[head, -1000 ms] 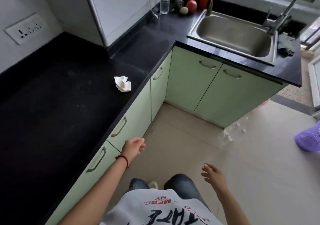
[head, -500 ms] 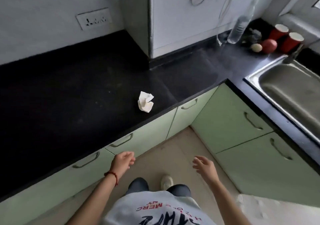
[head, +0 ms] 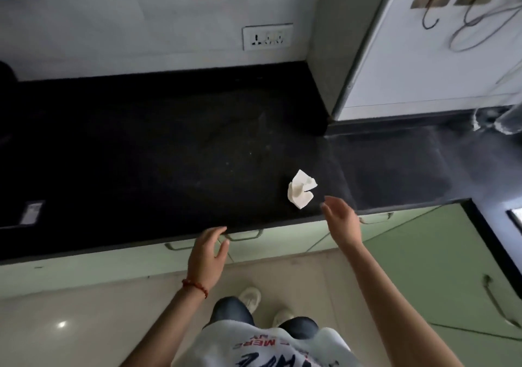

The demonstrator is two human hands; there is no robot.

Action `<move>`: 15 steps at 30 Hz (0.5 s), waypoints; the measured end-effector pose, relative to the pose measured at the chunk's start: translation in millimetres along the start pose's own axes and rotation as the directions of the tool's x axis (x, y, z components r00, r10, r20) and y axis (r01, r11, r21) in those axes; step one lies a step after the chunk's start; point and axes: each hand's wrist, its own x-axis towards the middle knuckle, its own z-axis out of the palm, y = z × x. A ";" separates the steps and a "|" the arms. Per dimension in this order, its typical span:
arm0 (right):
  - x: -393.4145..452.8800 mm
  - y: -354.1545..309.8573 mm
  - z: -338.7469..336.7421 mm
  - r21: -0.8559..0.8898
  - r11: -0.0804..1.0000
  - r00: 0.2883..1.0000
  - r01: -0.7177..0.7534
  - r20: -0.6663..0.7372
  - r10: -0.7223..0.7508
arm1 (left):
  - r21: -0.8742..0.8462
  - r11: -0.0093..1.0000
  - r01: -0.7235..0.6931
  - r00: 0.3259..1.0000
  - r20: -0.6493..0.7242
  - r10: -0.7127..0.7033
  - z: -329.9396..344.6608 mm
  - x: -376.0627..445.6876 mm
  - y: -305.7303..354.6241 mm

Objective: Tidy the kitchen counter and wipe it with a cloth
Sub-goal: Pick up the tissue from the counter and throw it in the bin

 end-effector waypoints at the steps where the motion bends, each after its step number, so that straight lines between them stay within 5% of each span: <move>1: 4.4 -9.1 6.2 -0.045 0.998 0.999 0.045 -0.012 -0.045 | 0.058 0.998 -0.029 1.000 0.003 0.028 -0.6 4.5 -3.5; 7: 38.1 -30.5 41.7 -0.508 0.782 0.932 0.362 0.217 -0.291 | 0.346 0.936 -0.069 0.993 0.112 0.032 2.9 30.8 -22.3; 15: 45.3 -19.5 55.8 -0.615 0.679 0.916 0.401 0.247 -0.317 | 0.472 0.875 -0.108 0.989 0.137 0.049 4.1 37.2 -30.1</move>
